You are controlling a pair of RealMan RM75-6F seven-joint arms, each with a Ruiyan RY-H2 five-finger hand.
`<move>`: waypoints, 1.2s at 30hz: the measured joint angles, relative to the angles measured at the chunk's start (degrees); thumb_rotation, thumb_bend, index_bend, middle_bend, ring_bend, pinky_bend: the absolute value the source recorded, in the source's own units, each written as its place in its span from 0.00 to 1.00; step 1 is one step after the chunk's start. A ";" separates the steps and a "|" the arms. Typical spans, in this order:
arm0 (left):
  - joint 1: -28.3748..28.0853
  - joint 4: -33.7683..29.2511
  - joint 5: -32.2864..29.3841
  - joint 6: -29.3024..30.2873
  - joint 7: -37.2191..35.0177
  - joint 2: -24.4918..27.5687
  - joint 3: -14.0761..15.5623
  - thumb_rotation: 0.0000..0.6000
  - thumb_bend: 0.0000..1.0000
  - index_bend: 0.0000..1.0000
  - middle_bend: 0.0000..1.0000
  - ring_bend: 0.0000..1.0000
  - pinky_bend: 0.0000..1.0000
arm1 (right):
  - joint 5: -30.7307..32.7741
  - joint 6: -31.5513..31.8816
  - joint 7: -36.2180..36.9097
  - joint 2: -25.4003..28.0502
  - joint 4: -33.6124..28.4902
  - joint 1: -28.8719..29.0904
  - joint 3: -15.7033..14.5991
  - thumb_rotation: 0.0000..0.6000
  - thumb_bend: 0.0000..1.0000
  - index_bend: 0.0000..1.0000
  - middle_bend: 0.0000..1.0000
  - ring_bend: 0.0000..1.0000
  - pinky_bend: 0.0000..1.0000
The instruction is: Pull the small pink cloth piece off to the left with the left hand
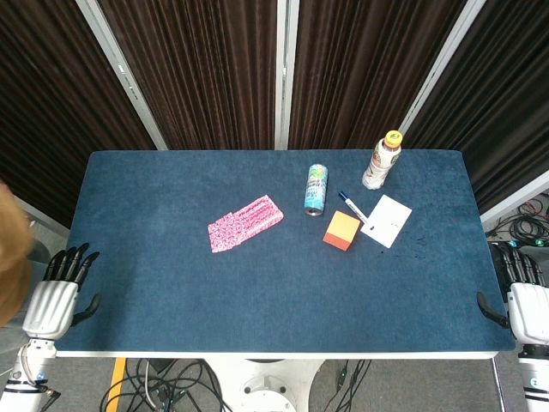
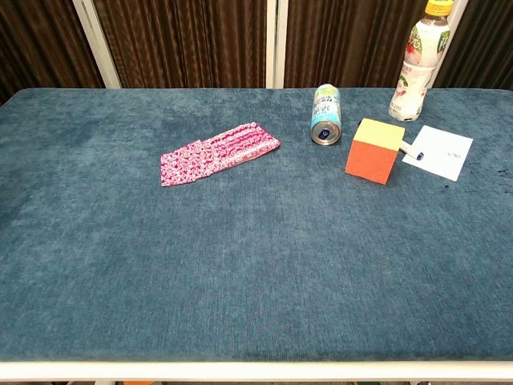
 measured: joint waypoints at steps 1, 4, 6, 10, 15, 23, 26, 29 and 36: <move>0.02 -0.05 0.10 0.04 -0.09 0.09 0.05 1.00 0.35 0.11 0.00 0.00 0.06 | -0.02 0.04 -0.06 0.05 -0.07 0.00 0.01 1.00 0.28 0.00 0.00 0.00 0.00; 0.04 0.05 0.20 0.09 -0.26 0.12 0.10 1.00 0.35 0.11 0.00 0.00 0.06 | -0.18 0.33 -0.29 0.32 -0.49 -0.02 0.07 1.00 0.28 0.00 0.00 0.00 0.00; 0.01 0.14 0.21 0.06 -0.41 0.12 0.09 1.00 0.35 0.11 0.00 0.00 0.06 | -0.25 0.41 -0.51 0.43 -0.67 -0.07 0.01 1.00 0.28 0.00 0.00 0.00 0.00; -0.07 0.35 0.19 0.03 -0.73 0.34 0.00 1.00 0.35 0.11 0.00 0.00 0.06 | -0.07 0.35 -0.53 0.30 -0.64 -0.14 -0.04 1.00 0.28 0.00 0.00 0.00 0.00; -0.23 0.30 -0.03 -0.29 -1.02 0.65 -0.12 1.00 0.35 0.11 0.00 0.00 0.07 | 0.09 -0.01 -0.85 0.09 -0.54 -0.01 -0.10 1.00 0.28 0.00 0.00 0.00 0.00; -0.55 0.12 -0.31 -0.50 1.48 -0.35 -0.38 1.00 0.46 0.10 0.85 0.87 0.90 | 0.51 -0.10 -0.52 0.33 -0.09 -0.10 -0.02 1.00 0.28 0.00 0.00 0.00 0.00; -1.30 -0.21 -0.41 -1.65 3.69 -1.04 -0.50 1.00 0.54 0.11 0.94 0.93 0.95 | 0.72 -0.08 -0.24 0.43 0.09 -0.19 0.05 1.00 0.28 0.00 0.00 0.00 0.00; -2.29 -0.98 -1.14 -3.84 5.00 -1.35 -0.61 1.00 0.59 0.11 0.95 0.94 0.96 | 0.85 -0.08 -0.02 0.50 0.27 -0.26 0.08 1.00 0.28 0.00 0.00 0.00 0.00; -5.99 -4.50 -3.03 -10.84 7.47 -1.08 -0.94 1.00 0.63 0.11 0.95 0.94 0.96 | 1.02 -0.41 -0.32 0.58 0.14 -0.01 0.25 1.00 0.28 0.00 0.00 0.00 0.00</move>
